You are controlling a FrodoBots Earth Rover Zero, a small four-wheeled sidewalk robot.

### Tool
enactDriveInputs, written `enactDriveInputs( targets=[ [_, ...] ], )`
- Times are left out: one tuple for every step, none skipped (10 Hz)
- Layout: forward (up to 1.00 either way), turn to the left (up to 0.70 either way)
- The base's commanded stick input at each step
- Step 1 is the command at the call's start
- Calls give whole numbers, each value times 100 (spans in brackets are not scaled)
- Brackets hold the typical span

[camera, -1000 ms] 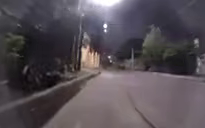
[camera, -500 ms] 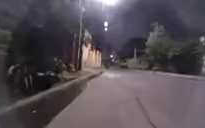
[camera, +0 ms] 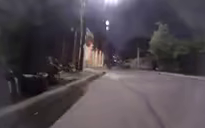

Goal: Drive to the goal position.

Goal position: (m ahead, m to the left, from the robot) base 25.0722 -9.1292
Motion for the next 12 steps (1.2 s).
enactDriveInputs(
  targets=[
    [70, -35],
    [70, -35],
    [70, -35],
    [70, 0],
    [70, 0],
    [70, 0],
    [70, 0],
    [70, 0],
    [70, 0],
    [70, 0],
    [70, 0],
    [70, 0]
  ],
)
